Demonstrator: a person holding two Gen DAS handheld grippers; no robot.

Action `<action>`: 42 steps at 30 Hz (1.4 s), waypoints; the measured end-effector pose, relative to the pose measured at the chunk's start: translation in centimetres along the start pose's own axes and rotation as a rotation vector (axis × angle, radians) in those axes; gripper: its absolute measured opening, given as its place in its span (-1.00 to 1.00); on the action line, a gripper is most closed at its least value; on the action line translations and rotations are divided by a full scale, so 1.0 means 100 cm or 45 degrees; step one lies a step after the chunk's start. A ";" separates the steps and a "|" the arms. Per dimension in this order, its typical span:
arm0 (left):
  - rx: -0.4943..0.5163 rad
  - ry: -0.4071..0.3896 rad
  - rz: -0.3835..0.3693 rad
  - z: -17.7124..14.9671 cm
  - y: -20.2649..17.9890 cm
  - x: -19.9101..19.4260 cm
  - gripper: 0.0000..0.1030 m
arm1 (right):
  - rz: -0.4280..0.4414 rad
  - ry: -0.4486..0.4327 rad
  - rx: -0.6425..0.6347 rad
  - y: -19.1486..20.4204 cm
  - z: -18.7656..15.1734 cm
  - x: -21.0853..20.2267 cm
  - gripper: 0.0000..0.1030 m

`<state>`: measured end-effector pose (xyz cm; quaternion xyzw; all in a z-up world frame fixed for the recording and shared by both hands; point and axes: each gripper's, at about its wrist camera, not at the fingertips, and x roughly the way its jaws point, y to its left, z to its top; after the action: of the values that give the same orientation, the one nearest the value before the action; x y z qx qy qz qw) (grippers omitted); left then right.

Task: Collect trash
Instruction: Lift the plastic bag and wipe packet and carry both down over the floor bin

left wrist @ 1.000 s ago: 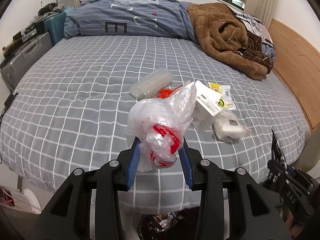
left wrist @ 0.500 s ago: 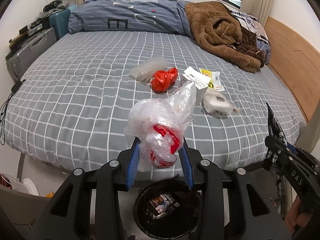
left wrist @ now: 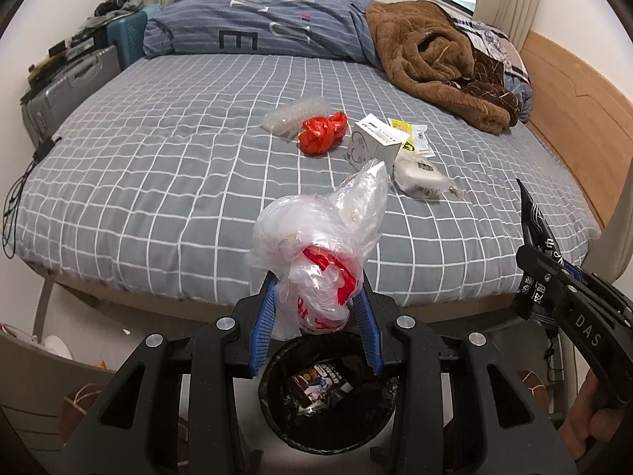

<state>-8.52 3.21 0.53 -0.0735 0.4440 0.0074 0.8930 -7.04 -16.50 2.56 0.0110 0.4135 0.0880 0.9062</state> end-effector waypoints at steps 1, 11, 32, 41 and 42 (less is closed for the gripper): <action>-0.002 0.000 0.000 -0.003 0.000 -0.002 -0.28 | -0.002 -0.003 -0.004 0.001 -0.002 -0.002 -0.64; -0.010 0.013 0.001 -0.033 -0.002 -0.013 -0.28 | 0.007 -0.035 -0.037 0.008 -0.025 -0.022 -0.64; -0.007 0.112 0.026 -0.105 -0.002 -0.007 -0.28 | 0.005 0.054 -0.062 0.001 -0.082 -0.011 -0.64; -0.004 0.178 0.039 -0.120 0.001 0.018 -0.28 | 0.009 0.121 -0.059 0.001 -0.102 0.013 -0.64; -0.005 0.184 0.040 -0.121 0.001 0.021 -0.28 | 0.010 0.127 -0.061 0.002 -0.104 0.015 -0.64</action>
<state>-16.88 1.52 -8.37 -0.0688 0.5086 0.0171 0.8581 -13.85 -16.63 -5.39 -0.0133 0.4557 0.1020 0.8841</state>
